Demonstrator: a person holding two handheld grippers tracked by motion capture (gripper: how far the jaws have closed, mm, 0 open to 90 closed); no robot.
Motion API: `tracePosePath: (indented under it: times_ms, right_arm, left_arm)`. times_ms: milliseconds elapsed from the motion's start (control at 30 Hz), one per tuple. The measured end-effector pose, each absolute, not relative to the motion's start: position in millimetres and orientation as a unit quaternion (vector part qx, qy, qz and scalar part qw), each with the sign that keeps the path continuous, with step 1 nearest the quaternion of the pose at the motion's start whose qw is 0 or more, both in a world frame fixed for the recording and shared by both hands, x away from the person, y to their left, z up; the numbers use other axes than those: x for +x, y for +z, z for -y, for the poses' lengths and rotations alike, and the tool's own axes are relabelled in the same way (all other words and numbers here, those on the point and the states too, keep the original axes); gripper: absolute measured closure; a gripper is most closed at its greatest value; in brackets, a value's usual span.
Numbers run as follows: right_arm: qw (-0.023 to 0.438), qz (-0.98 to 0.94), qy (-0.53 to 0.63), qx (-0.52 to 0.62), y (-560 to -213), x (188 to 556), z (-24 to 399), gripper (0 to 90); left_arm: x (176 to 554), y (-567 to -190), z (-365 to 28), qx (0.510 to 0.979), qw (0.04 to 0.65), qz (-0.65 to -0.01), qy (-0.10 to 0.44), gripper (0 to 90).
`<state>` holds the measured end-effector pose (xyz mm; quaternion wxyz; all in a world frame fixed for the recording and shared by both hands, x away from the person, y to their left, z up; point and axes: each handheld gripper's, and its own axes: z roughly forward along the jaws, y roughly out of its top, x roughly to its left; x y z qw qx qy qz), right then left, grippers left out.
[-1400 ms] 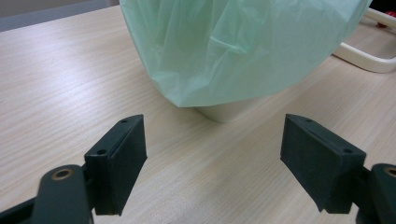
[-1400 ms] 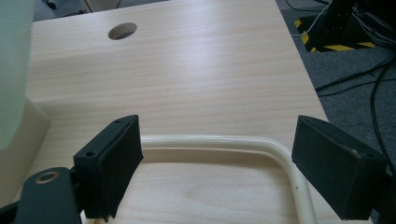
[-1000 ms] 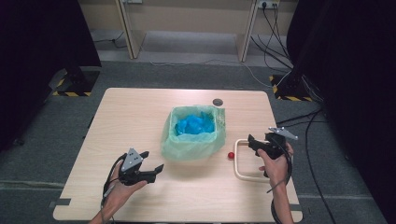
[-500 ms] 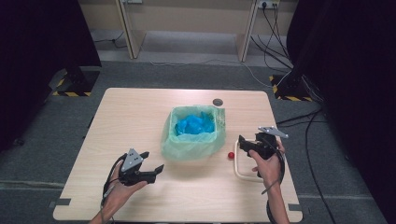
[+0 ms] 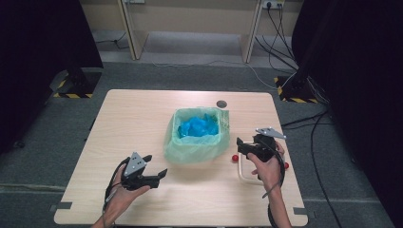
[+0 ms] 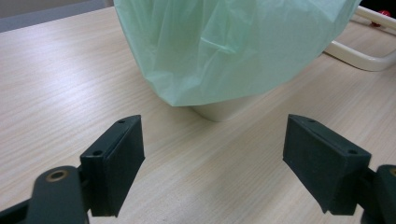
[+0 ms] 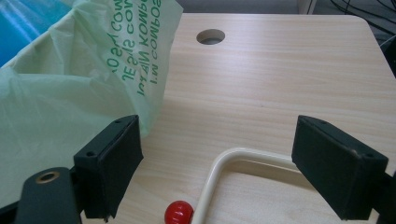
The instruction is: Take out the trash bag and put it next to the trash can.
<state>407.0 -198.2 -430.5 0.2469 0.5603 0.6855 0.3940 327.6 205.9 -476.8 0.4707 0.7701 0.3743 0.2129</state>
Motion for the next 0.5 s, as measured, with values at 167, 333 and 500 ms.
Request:
tracePosePath:
  times_ms: [167,333,500]
  right_arm:
    - [0.246,-0.688,0.396,0.556,-430,407,194,16.4]
    - [0.243,-0.691,0.396,0.555,-430,408,189,16.4]
    - [0.239,-0.691,0.398,0.553,-428,408,188,16.4]
  left_arm:
    - [327,-471,-202,0.769,0.478,-0.367,0.215,18.3]
    - [332,-462,-197,0.765,0.486,-0.366,0.211,16.7]
    - [337,-450,-183,0.762,0.501,-0.361,0.195,15.5]
